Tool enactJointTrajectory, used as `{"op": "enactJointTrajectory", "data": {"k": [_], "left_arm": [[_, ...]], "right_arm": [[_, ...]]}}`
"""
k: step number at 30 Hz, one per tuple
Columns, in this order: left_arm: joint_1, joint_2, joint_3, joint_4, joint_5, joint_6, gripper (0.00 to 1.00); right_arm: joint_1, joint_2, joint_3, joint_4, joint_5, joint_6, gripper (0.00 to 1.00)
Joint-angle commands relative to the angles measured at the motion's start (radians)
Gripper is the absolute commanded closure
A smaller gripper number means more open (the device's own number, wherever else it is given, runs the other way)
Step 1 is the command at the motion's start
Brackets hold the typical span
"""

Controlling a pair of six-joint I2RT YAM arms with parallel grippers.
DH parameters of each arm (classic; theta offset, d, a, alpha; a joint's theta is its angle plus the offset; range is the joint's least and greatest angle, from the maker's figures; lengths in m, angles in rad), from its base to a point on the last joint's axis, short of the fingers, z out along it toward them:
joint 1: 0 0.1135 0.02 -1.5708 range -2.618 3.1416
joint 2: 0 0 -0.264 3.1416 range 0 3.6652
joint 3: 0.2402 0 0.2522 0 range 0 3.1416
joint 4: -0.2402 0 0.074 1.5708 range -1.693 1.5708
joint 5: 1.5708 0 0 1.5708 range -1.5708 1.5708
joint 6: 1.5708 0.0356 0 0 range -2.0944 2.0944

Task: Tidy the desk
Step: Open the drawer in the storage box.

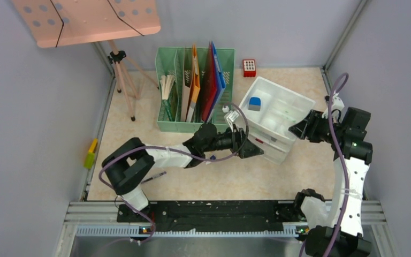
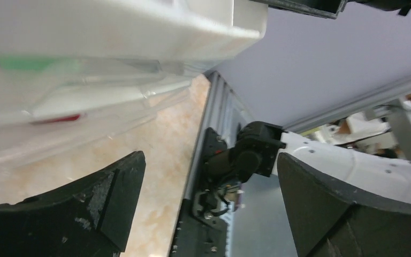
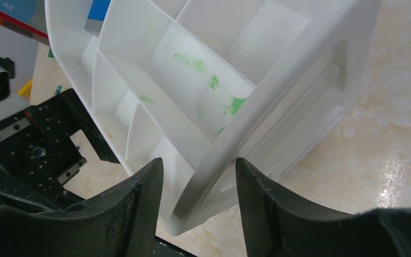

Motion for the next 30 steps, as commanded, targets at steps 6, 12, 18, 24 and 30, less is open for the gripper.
{"op": "enactJointTrajectory", "data": {"k": [6, 12, 18, 24, 30], "left_arm": [[0.030, -0.166, 0.328, -0.983, -0.023, 0.898, 0.01], [0.030, -0.145, 0.439, -1.168, -0.075, 1.216, 0.01], [0.029, -0.138, 0.457, -1.219, -0.044, 1.515, 0.04], [0.029, -0.128, 0.483, -1.279, -0.037, 1.735, 0.05], [0.029, -0.091, 0.523, -1.328, -0.043, 1.851, 0.06]], "right_arm": [[0.006, 0.034, 0.098, 0.001, 0.030, -0.055, 0.48], [0.003, 0.067, 0.106, -0.010, 0.030, -0.102, 0.48], [0.006, 0.075, 0.110, -0.019, 0.024, -0.118, 0.48], [0.006, 0.080, 0.108, -0.017, 0.013, -0.122, 0.48], [0.006, 0.091, 0.106, -0.017, 0.011, -0.123, 0.48]]}}
